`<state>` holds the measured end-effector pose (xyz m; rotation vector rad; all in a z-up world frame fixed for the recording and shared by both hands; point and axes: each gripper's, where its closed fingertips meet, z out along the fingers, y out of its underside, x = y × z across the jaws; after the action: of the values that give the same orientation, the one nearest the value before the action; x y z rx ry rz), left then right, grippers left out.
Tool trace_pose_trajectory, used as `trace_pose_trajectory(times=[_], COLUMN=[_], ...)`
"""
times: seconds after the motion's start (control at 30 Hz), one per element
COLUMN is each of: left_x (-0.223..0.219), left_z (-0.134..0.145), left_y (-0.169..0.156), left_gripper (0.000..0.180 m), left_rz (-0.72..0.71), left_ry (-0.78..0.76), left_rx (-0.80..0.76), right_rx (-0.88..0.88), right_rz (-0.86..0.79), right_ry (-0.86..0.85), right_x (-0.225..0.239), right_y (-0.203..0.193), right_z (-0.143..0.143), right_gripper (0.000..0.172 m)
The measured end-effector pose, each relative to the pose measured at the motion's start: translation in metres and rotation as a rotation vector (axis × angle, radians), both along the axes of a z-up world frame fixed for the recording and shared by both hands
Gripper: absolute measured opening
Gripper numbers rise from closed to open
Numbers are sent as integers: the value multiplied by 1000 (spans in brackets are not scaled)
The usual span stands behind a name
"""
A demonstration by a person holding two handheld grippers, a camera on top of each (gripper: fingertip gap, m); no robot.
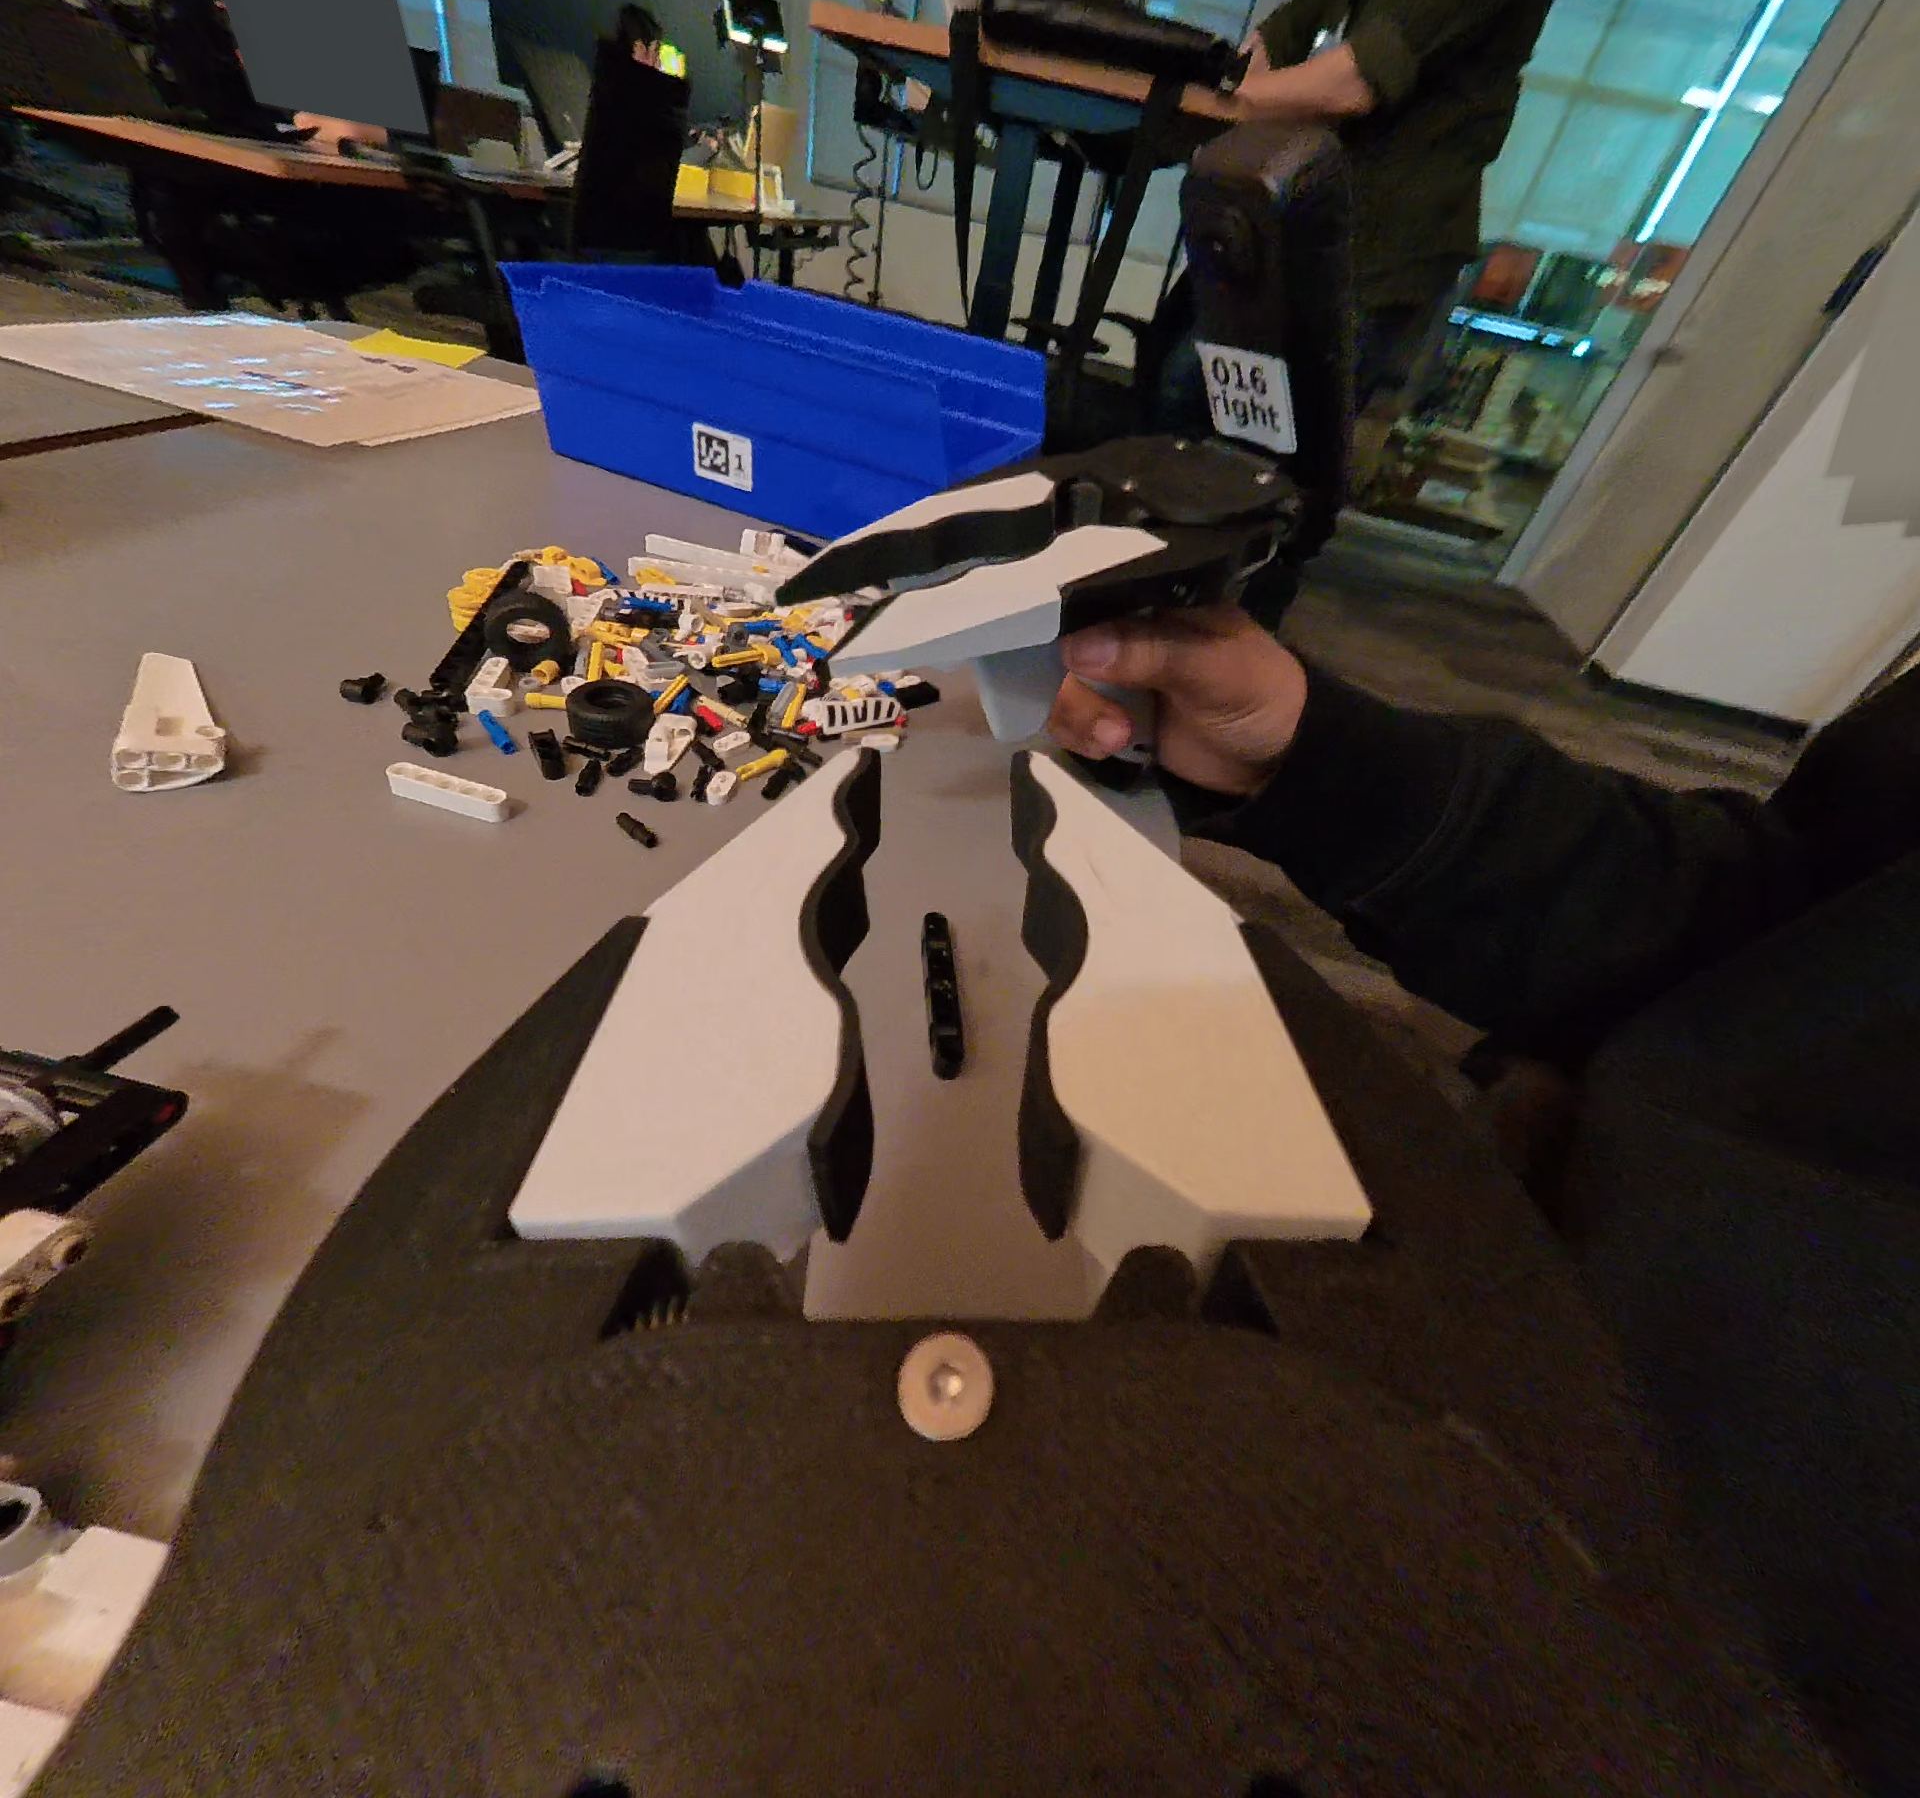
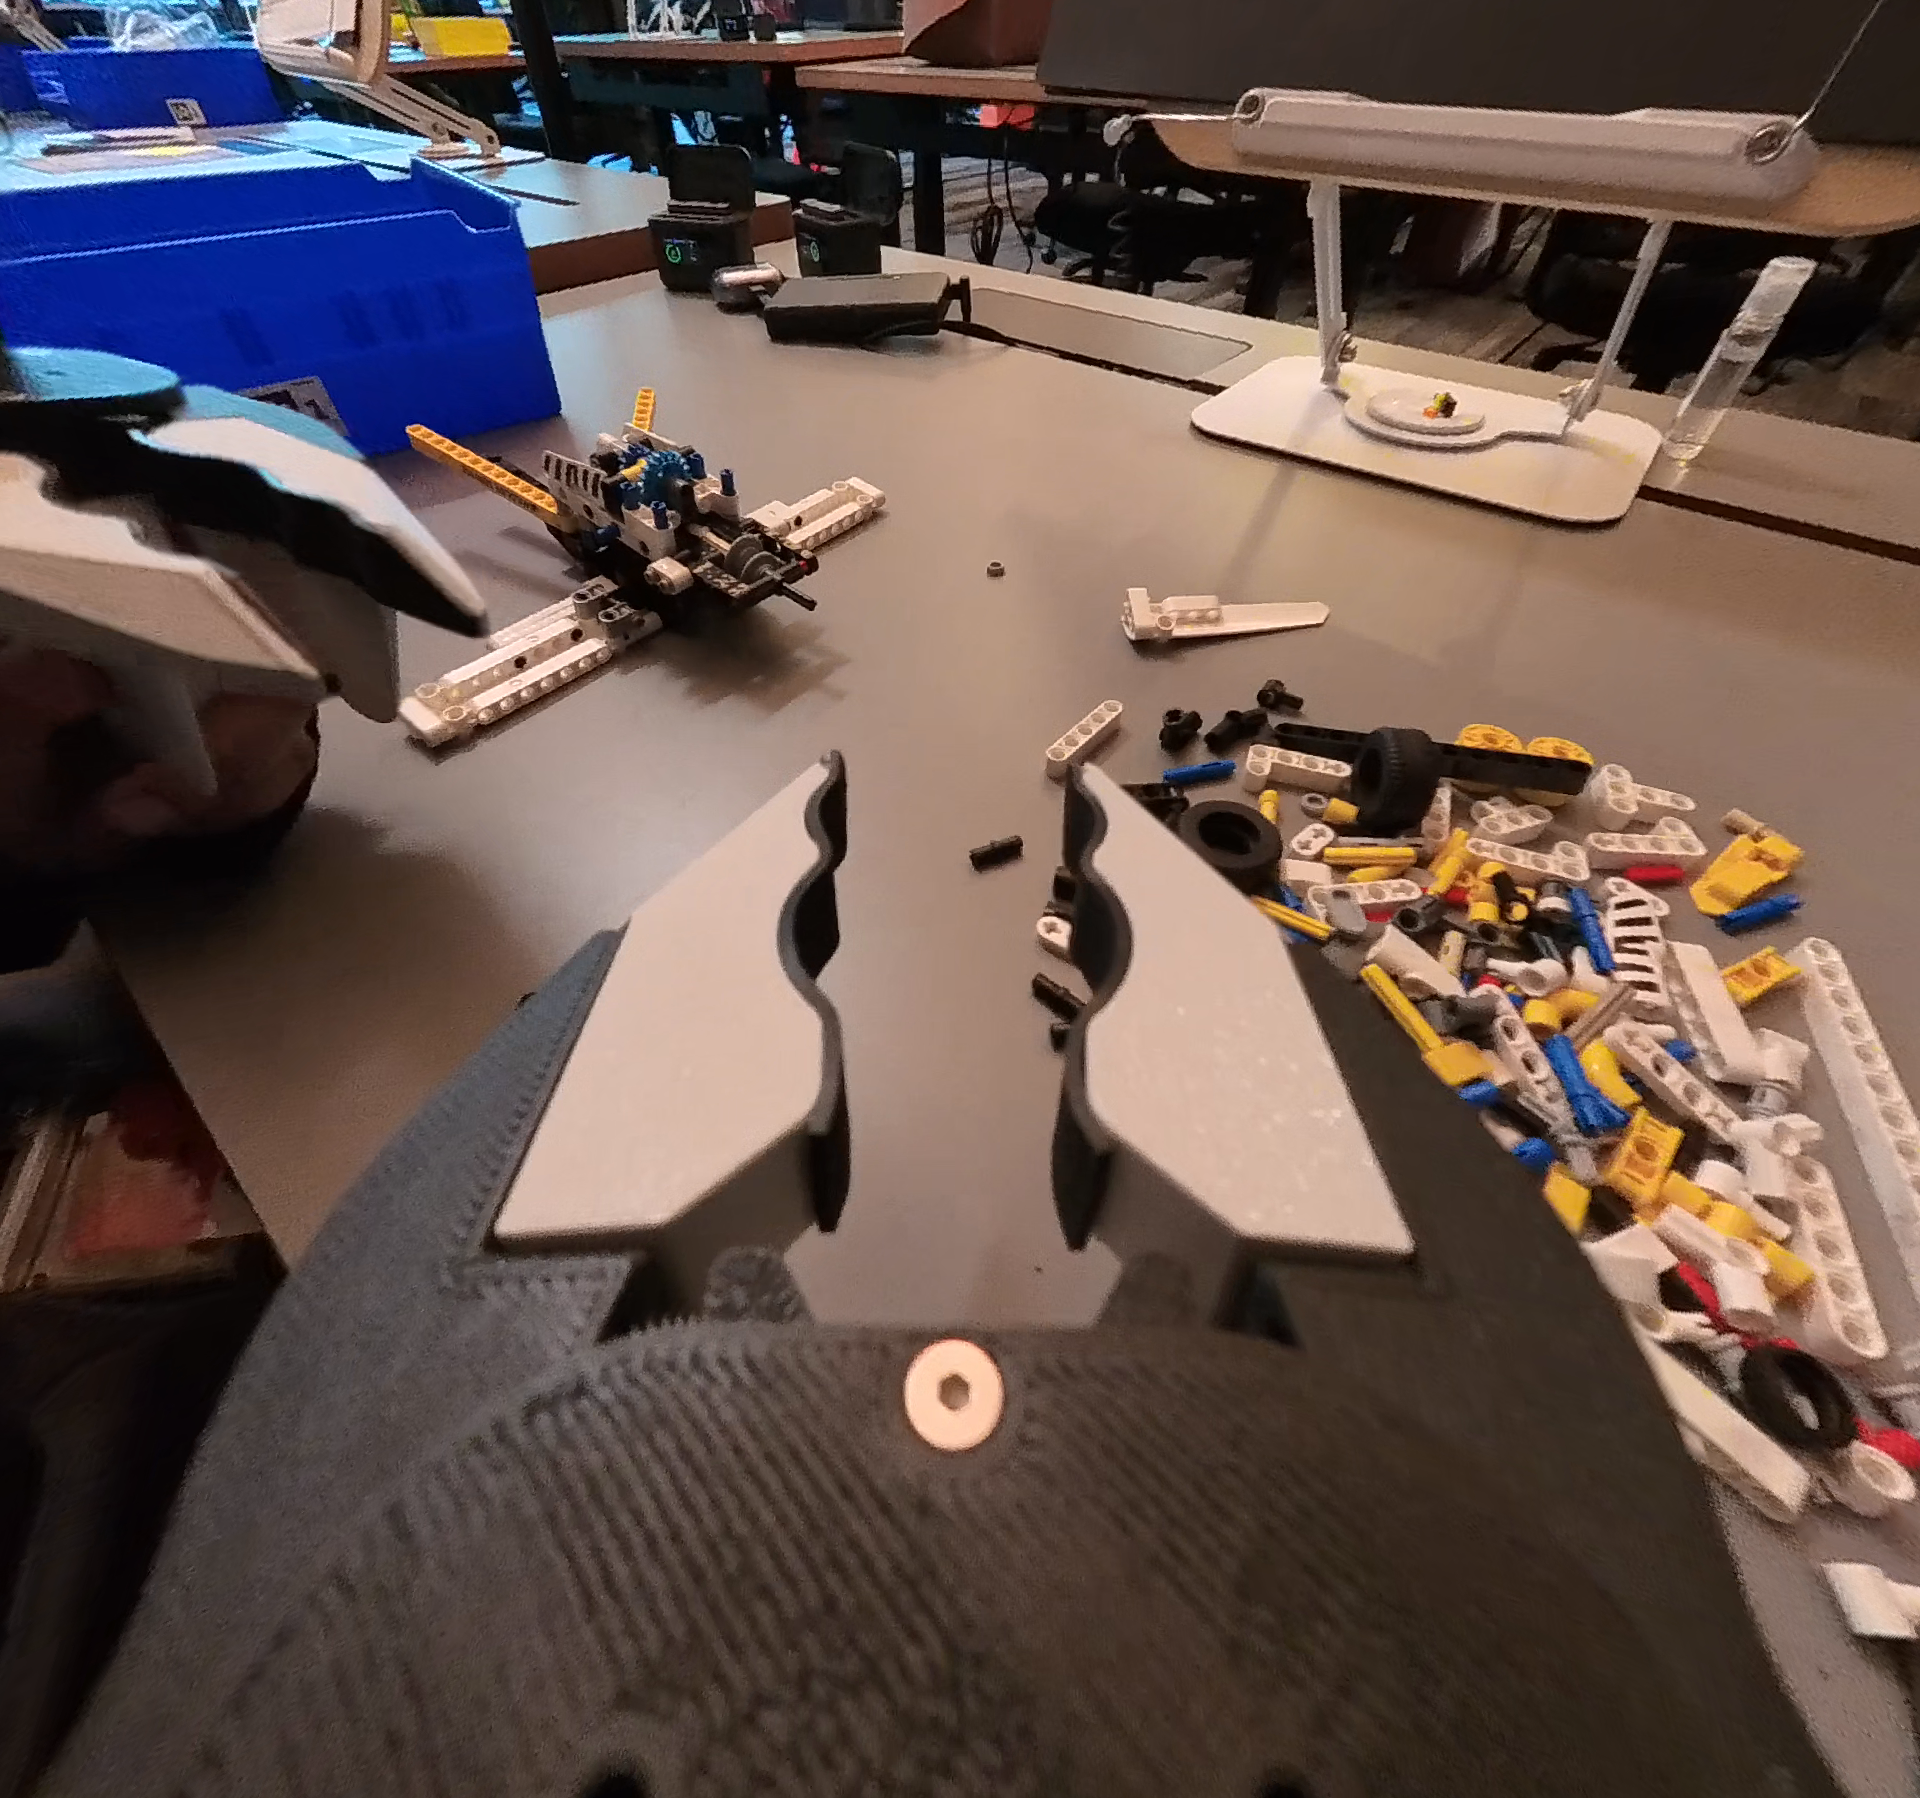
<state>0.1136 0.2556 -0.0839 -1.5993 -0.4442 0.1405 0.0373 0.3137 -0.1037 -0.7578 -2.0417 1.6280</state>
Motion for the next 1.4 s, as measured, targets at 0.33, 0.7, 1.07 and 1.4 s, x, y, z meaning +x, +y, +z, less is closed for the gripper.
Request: trace_pose_trajectory(times=[0.33, 0.7, 1.07, 1.4], left_x=[6, 15, 10, 10], left_z=[-77, -98, -2, -3], left_y=[0, 14, -2, -1], left_gripper=[32, 7, 6, 6], left_rz=[101, 51, -159, -169], left_ry=[-195, -264, -606, -589], left_rx=[-510, -624, 304, 308], right_rx=[-192, -237, -244, -325], right_rz=[0, -16, 0, 365], right_ry=[47, 54, 70, 225], right_x=[5, 4, 7, 61], right_y=[17, 23, 22, -7], right_z=[24, 28, 30, 49], right_gripper=[27, 25, 24, 26])
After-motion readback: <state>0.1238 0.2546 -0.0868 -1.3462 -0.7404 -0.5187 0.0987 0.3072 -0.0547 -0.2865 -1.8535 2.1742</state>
